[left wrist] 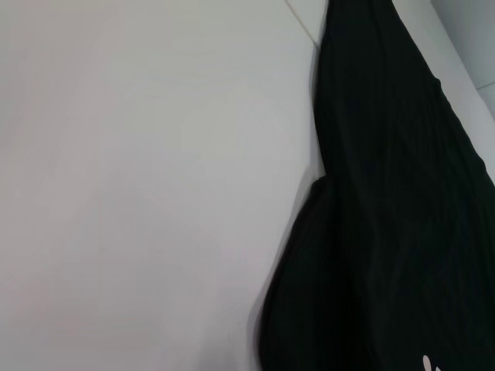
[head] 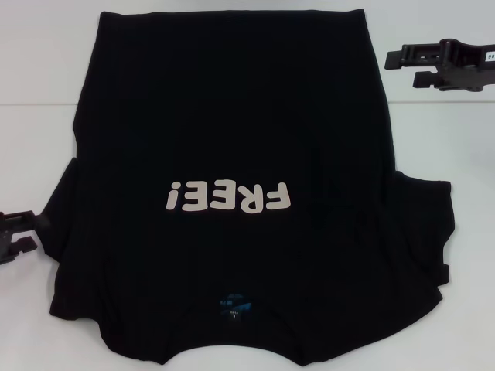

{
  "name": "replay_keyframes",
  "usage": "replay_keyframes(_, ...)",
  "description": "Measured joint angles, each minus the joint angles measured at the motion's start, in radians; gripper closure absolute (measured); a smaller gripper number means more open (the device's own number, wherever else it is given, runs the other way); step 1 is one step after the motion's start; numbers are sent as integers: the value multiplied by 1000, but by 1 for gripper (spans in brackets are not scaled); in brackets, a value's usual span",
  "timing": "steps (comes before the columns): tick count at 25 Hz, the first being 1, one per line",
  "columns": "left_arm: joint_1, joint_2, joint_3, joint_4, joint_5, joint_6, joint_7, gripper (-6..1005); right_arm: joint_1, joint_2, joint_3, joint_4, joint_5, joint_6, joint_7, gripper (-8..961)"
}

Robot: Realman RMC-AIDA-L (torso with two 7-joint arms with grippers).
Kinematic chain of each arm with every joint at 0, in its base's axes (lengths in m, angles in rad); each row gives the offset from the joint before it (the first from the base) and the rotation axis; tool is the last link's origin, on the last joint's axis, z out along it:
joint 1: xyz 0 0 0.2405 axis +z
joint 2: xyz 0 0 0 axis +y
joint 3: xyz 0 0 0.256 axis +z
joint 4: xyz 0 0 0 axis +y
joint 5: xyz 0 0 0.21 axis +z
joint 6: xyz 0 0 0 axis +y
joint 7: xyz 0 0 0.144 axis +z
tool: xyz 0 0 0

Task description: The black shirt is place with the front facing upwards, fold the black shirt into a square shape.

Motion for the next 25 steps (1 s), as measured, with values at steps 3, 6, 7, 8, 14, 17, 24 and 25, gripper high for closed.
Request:
replay_keyframes(3, 0, -1, -1, 0, 0, 0, -5, 503, 0, 0, 0, 6, 0, 0, 0, 96)
replay_keyframes(6, 0, -2, -5, 0, 0, 2, -5, 525, -1, 0, 1, 8, 0, 0, 0, 96)
replay_keyframes(7, 0, -2, -5, 0, 0, 2, -5, 532, -1, -1, 1, 8, 0, 0, 0, 96)
replay_keyframes(8, 0, -2, -4, 0, 0, 2, -5, 540, -1, -1, 1, 8, 0, 0, 0, 96)
replay_keyframes(14, -1, -2, -2, -1, 1, -1, -2, 568, -1, -1, 2, 8, 0, 0, 0, 97)
replay_keyframes(17, -1, -3, -2, -2, 1, -2, -2, 567, -2, -2, 2, 8, 0, 1, 0, 96)
replay_keyframes(24, -2, -5, 4, -5, 3, -10, -5, 566, -2, -2, 2, 9, 0, 3, 0, 96)
replay_keyframes(25, -2, -5, 4, -5, 3, -11, -6, 566, -3, -2, 2, 10, 0, 3, 0, 97)
